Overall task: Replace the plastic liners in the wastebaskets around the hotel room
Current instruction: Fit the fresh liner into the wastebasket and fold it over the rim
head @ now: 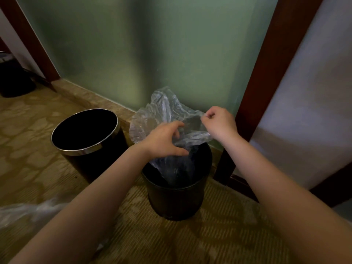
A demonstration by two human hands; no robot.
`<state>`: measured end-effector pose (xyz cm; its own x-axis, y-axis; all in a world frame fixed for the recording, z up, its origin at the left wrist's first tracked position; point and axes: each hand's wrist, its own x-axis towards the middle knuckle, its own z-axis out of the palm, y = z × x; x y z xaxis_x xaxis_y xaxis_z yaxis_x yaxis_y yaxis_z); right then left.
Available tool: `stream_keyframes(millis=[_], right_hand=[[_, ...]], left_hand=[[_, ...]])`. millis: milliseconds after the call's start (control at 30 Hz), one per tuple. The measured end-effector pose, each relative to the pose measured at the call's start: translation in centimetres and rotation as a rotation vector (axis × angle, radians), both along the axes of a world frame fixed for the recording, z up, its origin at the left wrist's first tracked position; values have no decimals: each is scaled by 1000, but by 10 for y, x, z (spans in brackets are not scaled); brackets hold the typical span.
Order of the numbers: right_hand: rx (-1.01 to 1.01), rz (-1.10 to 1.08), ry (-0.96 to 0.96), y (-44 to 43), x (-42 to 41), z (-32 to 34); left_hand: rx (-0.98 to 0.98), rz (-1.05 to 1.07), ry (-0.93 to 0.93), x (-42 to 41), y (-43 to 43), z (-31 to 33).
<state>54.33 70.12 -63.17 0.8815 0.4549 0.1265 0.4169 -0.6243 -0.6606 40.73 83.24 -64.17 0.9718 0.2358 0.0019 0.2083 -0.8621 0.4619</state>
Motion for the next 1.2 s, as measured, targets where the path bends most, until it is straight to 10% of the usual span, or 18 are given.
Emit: stream_keyframes(millis=[200, 333, 633, 900, 1200], right_hand=[[229, 376, -282, -14, -15, 16], [-295, 785, -268, -21, -26, 12], [-857, 536, -490, -31, -2, -14], [-387, 684, -381, -18, -27, -19], [-11, 807, -762, -69, -58, -70]], left_hand=[[27, 13, -5, 2, 0, -12], [-26, 22, -49, -6, 9, -6], [465, 67, 354, -23, 23, -4], [83, -7, 52, -19, 6, -2], [303, -233, -446, -96, -12, -48]])
